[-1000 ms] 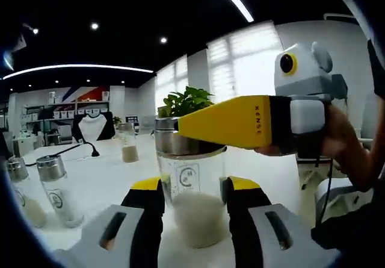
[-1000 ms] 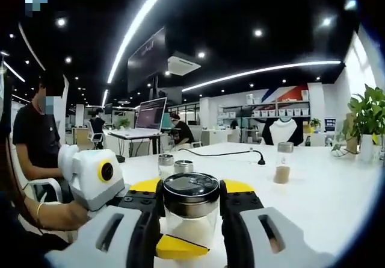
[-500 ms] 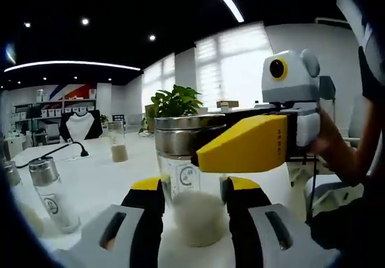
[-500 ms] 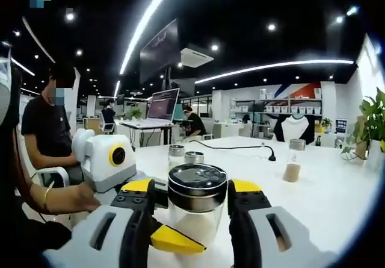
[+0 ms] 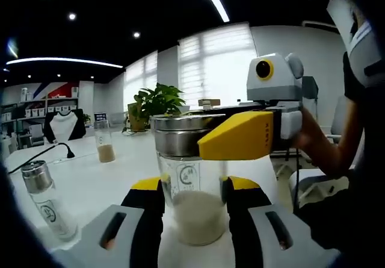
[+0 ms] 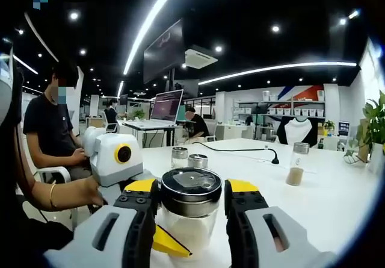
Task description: Rotate the seasoning bottle until the label or dispensing opening points toward the visible target arrow and the bottle remains upright within the marked orientation range
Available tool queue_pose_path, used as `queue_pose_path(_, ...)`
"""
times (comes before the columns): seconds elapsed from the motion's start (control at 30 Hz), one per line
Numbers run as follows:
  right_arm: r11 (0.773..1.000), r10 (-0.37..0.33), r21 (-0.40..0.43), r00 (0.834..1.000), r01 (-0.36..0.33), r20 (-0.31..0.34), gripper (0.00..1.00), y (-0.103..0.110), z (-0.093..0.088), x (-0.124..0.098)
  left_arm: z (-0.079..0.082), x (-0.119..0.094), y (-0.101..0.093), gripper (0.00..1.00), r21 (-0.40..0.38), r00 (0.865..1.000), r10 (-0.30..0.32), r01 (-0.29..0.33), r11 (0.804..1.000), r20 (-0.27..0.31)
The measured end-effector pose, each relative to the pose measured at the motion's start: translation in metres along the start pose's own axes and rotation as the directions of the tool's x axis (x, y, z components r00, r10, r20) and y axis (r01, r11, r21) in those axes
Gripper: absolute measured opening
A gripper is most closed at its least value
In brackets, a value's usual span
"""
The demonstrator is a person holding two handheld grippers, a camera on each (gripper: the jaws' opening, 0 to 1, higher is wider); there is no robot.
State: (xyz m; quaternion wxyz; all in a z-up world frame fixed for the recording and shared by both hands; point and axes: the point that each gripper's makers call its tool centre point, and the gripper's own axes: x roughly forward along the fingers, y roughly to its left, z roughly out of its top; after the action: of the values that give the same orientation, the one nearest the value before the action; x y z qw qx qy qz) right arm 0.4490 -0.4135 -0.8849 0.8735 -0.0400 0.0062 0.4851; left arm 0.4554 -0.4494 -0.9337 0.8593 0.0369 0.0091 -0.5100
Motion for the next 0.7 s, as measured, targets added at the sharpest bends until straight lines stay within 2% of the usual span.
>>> queue_pose_path(0.5,0.999,0.018,0.026,1.000,-0.018,0.007,0.39,0.0043,0.0041,0.0068,-0.0008,-0.0027,-0.0031,0.43,-0.008,0.995,-0.102,0.102,0.995,-0.016)
queue_pose_path(0.7,1.000,0.020,0.013,1.000,-0.020,-0.001,0.39,0.0048,0.0035,0.0068,-0.0008,-0.0032,-0.0019,0.42,-0.017,0.995,-0.103,0.103,0.995,-0.008)
